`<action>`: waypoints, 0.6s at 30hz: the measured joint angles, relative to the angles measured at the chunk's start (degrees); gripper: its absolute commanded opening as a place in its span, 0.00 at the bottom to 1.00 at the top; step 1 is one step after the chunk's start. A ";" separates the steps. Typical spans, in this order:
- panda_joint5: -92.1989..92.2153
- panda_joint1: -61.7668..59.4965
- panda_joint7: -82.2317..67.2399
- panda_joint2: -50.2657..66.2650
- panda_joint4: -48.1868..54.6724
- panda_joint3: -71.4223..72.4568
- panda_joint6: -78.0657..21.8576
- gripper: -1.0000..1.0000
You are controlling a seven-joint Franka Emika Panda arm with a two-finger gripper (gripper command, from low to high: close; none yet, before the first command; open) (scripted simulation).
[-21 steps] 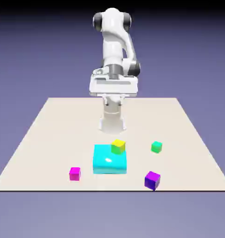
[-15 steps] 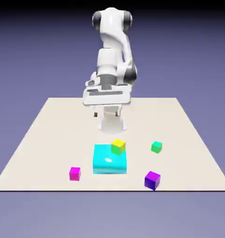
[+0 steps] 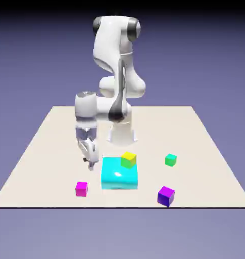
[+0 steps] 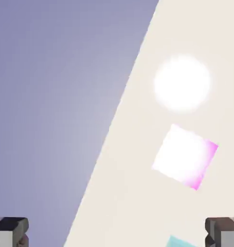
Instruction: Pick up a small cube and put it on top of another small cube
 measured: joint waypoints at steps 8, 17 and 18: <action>4.01 -3.69 8.13 13.82 5.00 1.10 1.71 0.50; 2.70 -2.72 9.17 9.99 4.18 -0.29 -1.26 0.00; 2.00 -2.19 9.73 7.92 3.74 -1.05 -2.90 0.00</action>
